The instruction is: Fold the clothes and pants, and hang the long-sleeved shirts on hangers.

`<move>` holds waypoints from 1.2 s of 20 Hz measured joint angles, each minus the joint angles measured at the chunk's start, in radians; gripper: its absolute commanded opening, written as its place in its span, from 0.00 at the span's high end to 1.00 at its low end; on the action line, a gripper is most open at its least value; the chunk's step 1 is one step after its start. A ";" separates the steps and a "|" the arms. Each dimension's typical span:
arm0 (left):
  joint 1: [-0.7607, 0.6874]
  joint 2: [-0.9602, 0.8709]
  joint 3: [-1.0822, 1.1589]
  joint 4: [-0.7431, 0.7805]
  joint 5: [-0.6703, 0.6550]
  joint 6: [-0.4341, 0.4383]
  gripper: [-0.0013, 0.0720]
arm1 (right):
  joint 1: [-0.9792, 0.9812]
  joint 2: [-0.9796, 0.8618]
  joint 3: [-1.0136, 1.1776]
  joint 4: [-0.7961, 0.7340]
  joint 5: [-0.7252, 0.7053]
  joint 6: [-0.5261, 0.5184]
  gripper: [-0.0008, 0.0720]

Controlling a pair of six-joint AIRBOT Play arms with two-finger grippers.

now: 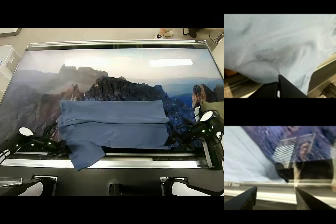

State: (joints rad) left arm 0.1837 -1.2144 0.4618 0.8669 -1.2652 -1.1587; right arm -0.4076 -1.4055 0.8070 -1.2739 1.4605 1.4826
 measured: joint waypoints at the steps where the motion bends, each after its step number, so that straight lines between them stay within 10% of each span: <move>1: 0.002 0.001 0.007 -0.002 -0.005 0.000 0.95 | 0.000 0.000 -0.014 0.014 -0.014 -0.004 0.26; 6: 0.007 0.006 0.036 -0.003 -0.022 0.003 0.95 | 0.000 0.001 -0.039 0.104 -0.089 -0.016 0.44; 10: 0.007 0.007 0.042 -0.003 -0.042 0.005 0.95 | 0.000 0.000 -0.041 0.130 -0.149 -0.024 0.93; 24: 0.000 -0.102 0.499 0.050 -0.039 -0.058 0.96 | 0.100 -0.061 0.311 0.143 -0.134 -0.014 0.94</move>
State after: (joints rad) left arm 0.1837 -1.3163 0.9607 0.9165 -1.3037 -1.2171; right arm -0.3073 -1.4662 1.1179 -1.1313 1.3262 1.4685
